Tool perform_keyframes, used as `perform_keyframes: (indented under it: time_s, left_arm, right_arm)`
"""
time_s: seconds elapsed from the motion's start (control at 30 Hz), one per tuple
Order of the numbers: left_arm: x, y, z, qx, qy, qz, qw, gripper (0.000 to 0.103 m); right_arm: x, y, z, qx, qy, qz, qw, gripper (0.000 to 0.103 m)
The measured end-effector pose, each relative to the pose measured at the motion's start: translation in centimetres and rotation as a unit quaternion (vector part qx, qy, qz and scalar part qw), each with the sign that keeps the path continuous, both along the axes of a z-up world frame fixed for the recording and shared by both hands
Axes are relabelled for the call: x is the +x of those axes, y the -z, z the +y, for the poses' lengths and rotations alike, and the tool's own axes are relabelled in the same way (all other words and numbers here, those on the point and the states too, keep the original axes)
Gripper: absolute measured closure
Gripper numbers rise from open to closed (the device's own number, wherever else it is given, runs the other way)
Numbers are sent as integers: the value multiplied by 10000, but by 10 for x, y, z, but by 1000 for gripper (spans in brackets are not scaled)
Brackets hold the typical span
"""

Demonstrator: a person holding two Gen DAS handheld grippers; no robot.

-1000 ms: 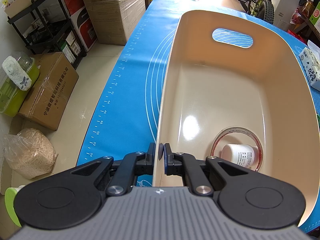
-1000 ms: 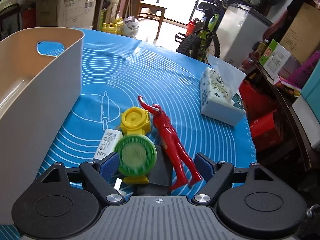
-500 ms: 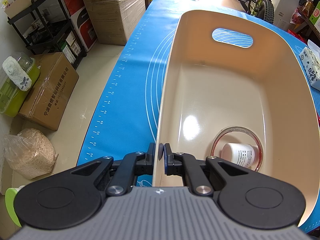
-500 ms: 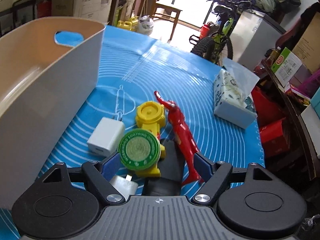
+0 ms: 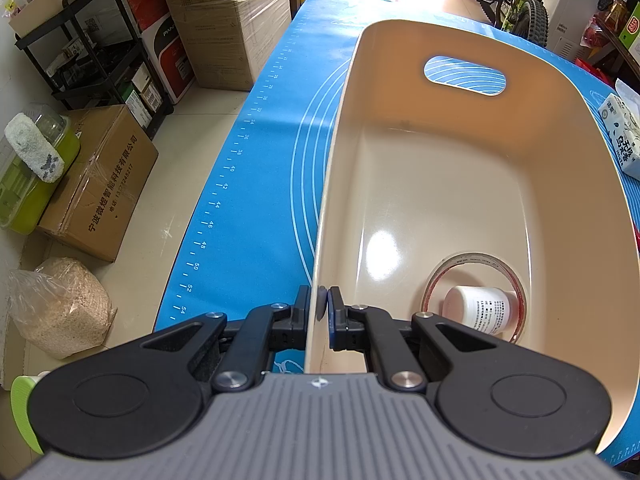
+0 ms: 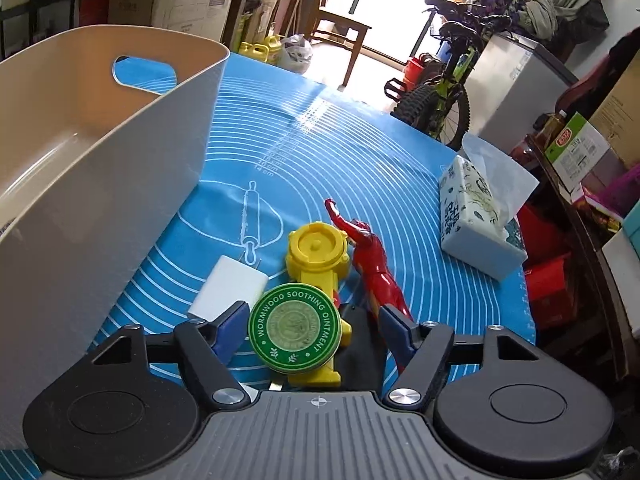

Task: Organize rigid objects
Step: 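Return the right gripper to the green ointment tin and grasp it, then carry the green tin into the basket and open the right gripper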

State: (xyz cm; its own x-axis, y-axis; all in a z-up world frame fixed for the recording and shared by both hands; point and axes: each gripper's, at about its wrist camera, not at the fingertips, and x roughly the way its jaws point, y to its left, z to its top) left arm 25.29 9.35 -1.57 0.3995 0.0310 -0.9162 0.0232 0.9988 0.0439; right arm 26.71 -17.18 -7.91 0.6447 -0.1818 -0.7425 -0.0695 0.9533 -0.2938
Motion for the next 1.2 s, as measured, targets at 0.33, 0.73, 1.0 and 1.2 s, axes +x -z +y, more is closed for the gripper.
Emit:
perform_keyframes:
  time_s: [0.33, 0.73, 1.0, 1.2]
  left_arm:
    - [0, 0, 0, 9, 5, -1, 10000, 93]
    - [0, 0, 0, 6, 3, 1, 10000, 93]
    - [0, 0, 0, 9, 2, 2, 10000, 93]
    - [0, 0, 0, 10, 5, 2, 10000, 93]
  right_arm:
    - [-4, 7, -6, -8, 104, 13, 9999, 49]
    - [-19, -16, -2, 95, 122, -532, 9985, 49]
    - [-26, -59, 19, 409, -23, -979, 9944, 49]
    - [-26, -87, 50, 745, -424, -1191, 9892, 49]
